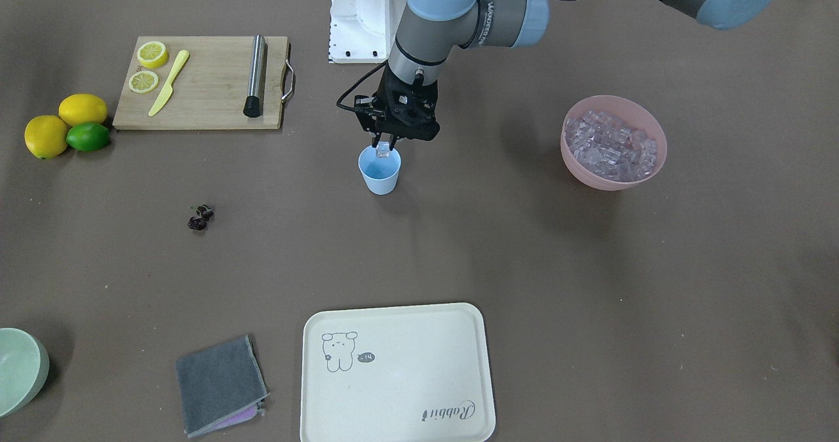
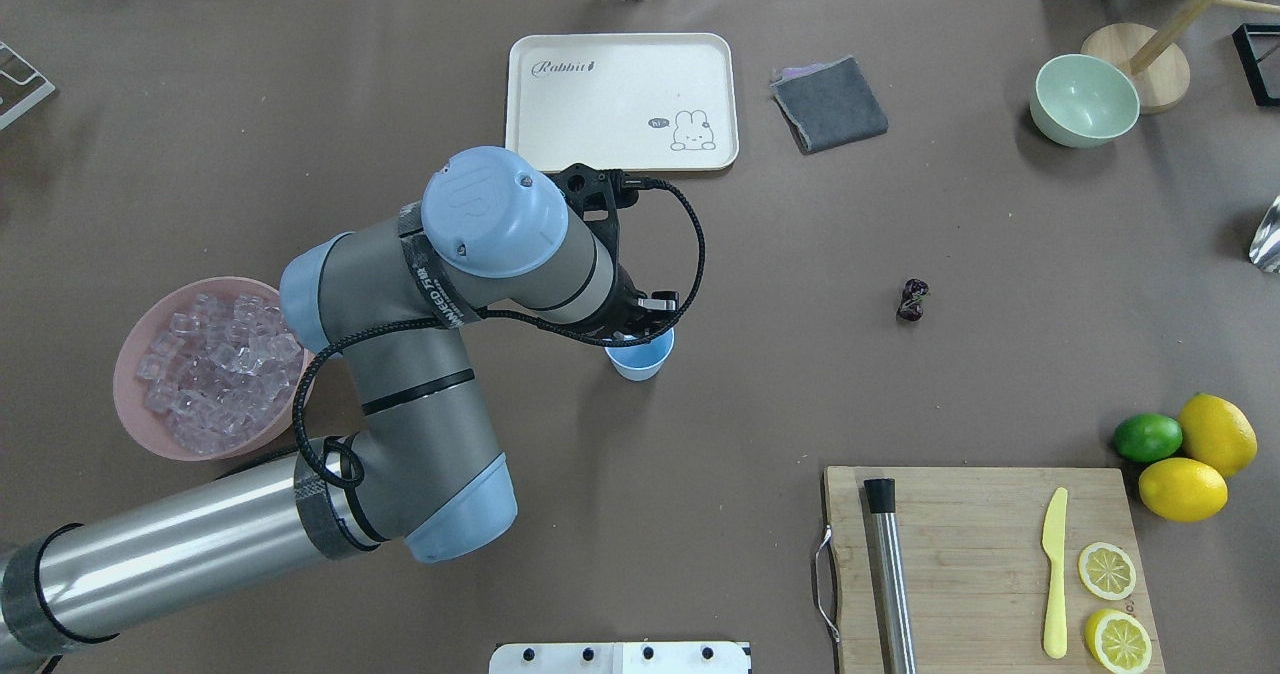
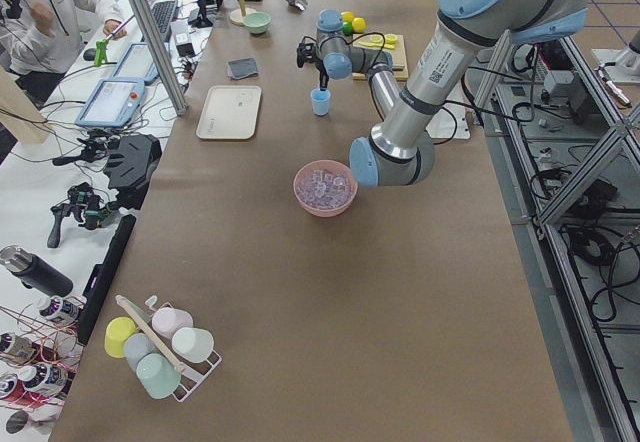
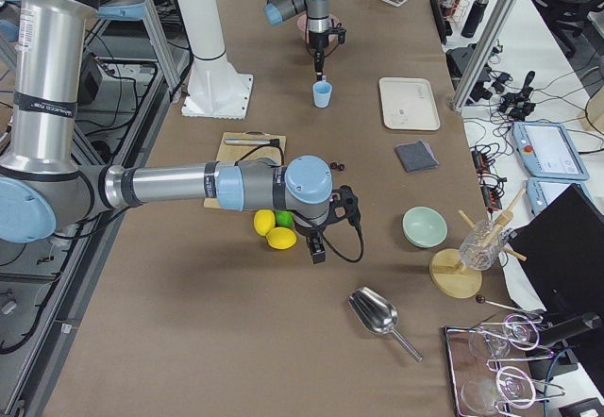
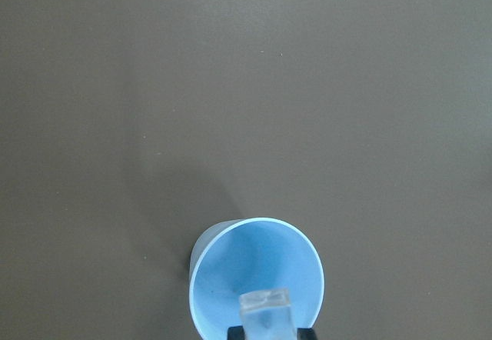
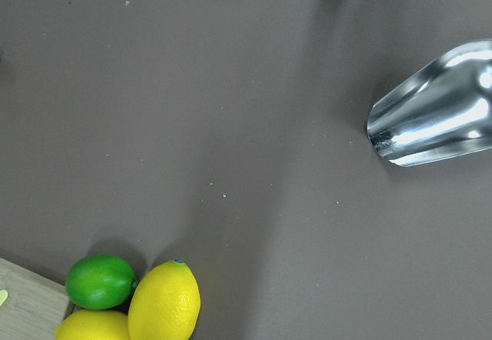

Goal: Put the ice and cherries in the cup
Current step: 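Carry the ice cube with the left gripper and drop it into the blue cup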

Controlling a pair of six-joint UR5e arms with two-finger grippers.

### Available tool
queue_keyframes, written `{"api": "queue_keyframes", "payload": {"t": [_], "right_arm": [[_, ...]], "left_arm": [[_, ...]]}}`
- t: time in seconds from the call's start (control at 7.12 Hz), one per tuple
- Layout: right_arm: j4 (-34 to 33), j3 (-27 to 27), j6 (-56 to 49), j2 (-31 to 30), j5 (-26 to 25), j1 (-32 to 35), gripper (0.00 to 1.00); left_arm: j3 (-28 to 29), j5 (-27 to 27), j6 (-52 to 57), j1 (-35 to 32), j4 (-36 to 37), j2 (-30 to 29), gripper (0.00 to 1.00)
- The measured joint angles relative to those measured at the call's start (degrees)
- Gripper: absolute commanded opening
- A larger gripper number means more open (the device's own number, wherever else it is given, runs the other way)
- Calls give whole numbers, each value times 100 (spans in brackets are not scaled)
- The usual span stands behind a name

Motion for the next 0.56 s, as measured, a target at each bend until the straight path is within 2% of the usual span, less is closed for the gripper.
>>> {"api": "queue_keyframes", "payload": {"t": [0.56], "right_arm": [[7,13,57,2,0,0,100]], "left_arm": [[40,20,34,-66,-78,-43,80]]}}
